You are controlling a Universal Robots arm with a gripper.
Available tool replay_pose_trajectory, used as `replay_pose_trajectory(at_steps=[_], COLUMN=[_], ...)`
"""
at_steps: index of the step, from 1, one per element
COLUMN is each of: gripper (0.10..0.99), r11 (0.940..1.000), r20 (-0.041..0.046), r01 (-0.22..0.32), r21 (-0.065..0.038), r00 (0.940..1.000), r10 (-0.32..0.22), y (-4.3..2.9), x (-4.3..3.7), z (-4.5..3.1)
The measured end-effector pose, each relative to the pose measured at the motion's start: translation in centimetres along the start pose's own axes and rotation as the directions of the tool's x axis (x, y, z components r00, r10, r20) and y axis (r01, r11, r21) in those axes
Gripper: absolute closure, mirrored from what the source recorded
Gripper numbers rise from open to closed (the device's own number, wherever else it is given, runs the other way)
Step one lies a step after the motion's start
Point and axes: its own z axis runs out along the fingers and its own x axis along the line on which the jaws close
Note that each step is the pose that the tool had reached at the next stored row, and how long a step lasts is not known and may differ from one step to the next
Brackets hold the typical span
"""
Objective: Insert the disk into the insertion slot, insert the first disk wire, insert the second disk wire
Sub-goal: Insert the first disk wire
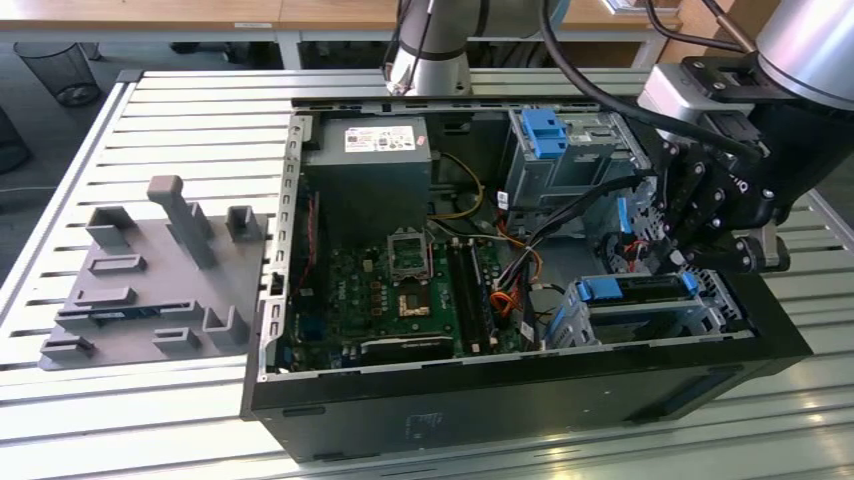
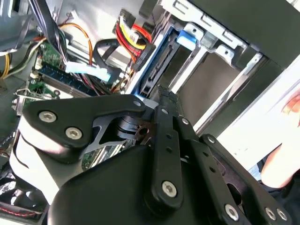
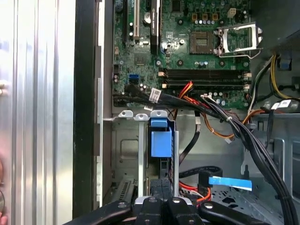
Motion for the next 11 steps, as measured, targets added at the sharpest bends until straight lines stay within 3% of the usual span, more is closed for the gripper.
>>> replay_pose_trajectory(at_steps=[11], gripper=[0.980], r11=[0.9993], r20=[0.0025], r01=[-0.037], r21=[0.002], r00=[0.9993], r10=[0.037], y=[-0.03], x=[-0.26], z=[-0.29])
